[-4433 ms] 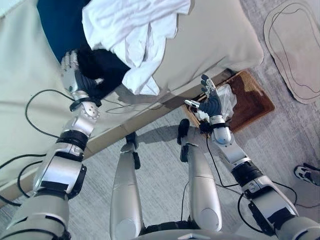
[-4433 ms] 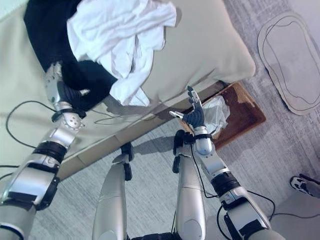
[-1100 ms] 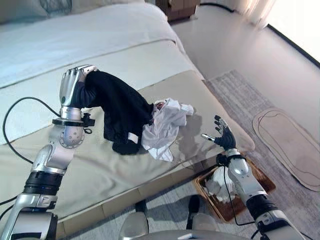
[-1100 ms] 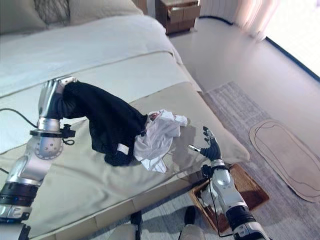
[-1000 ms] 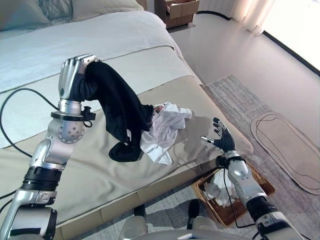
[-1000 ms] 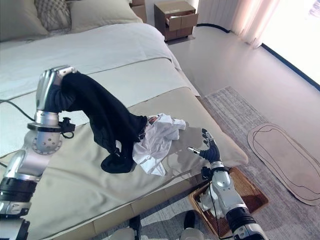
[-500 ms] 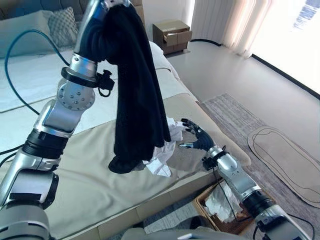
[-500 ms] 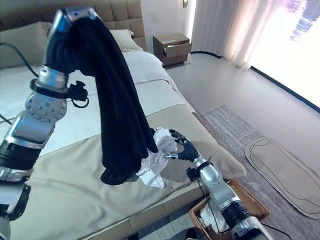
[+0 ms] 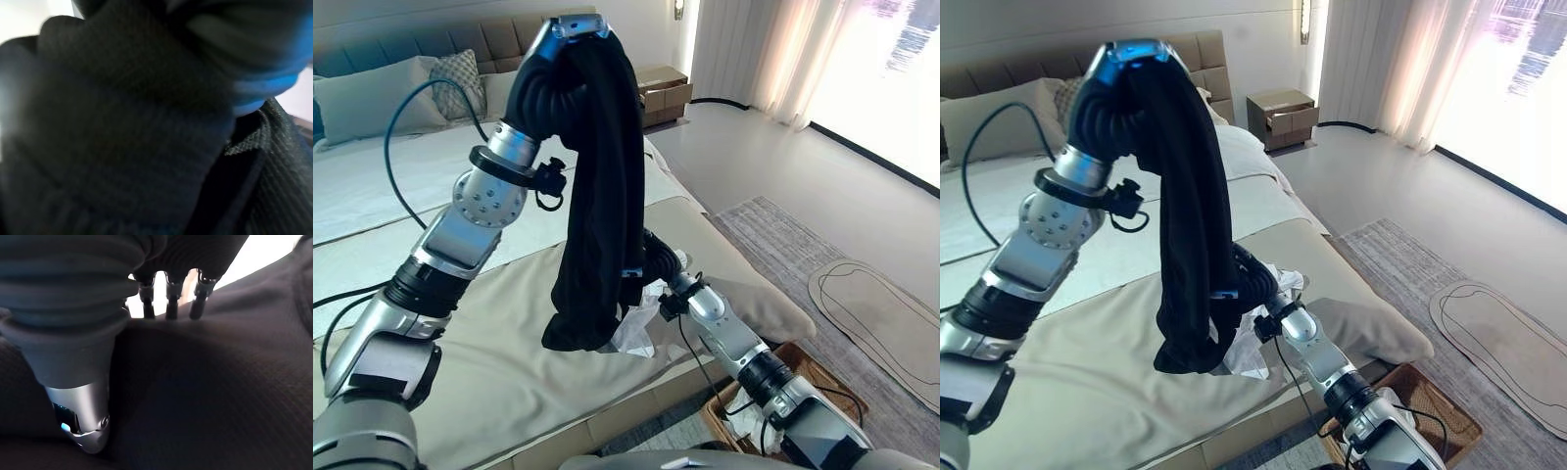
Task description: Pick up clothes into the bucket
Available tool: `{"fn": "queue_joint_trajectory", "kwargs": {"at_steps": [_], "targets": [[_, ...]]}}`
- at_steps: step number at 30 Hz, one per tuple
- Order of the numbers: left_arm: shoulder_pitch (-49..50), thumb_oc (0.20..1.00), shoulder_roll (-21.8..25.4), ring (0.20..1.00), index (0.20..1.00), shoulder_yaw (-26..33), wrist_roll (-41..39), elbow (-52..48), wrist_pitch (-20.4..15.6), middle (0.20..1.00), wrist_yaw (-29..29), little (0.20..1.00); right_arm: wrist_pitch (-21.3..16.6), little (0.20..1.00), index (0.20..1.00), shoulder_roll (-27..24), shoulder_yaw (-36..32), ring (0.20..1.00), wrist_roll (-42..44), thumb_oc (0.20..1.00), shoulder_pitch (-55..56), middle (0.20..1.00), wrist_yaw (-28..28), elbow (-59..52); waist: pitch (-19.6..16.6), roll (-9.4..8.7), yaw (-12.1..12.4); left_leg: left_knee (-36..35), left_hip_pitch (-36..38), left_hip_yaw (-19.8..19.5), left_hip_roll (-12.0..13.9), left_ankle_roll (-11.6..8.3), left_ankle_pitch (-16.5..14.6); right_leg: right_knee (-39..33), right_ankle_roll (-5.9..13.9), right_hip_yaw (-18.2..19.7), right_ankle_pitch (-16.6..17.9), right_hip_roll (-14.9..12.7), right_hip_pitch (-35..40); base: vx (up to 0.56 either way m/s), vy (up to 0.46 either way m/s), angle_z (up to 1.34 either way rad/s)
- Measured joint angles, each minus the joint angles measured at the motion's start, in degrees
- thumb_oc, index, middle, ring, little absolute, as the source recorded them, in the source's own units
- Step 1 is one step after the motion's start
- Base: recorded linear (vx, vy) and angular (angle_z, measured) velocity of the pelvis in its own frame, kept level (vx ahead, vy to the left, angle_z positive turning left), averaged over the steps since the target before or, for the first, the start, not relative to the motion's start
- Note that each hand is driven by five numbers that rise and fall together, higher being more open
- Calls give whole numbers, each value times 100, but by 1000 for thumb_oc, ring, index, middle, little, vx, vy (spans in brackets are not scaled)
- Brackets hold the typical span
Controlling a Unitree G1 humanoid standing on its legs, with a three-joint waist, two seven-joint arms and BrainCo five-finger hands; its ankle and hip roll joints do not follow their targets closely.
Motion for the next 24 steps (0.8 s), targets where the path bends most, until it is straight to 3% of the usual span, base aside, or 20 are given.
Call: {"fn": "queue_joint_trajectory", "kwargs": {"at_steps": [12,13,14,24], "targets": [[0,200,-495,200,200,-187,-254,-141,16,200,-7,200,134,1000,1000,193,468,1000,303,1000,-349,1000,-112,363,-57,49,4,18,-14,-8,13,0,0,0,-2,-17,-1,6,0,0,0,0],[0,200,-506,200,200,-191,-254,-140,20,200,-7,200,138,815,815,210,477,815,238,815,-412,815,-148,460,-59,53,4,20,-15,-9,13,0,0,0,-2,-16,-1,6,-1,0,0,0],[0,200,-515,200,200,-191,-259,-140,21,200,-7,200,157,200,200,238,477,200,126,200,-506,200,-232,604,-65,60,5,20,-16,-9,13,0,0,0,-2,-16,-1,6,-2,0,0,0],[2,200,-516,200,200,-188,-262,-141,21,200,-1,200,174,200,200,325,477,200,27,200,-608,200,-444,777,-74,61,133,21,-29,-44,11,0,0,0,-3,-38,-2,4,2,1,1,1]]}}
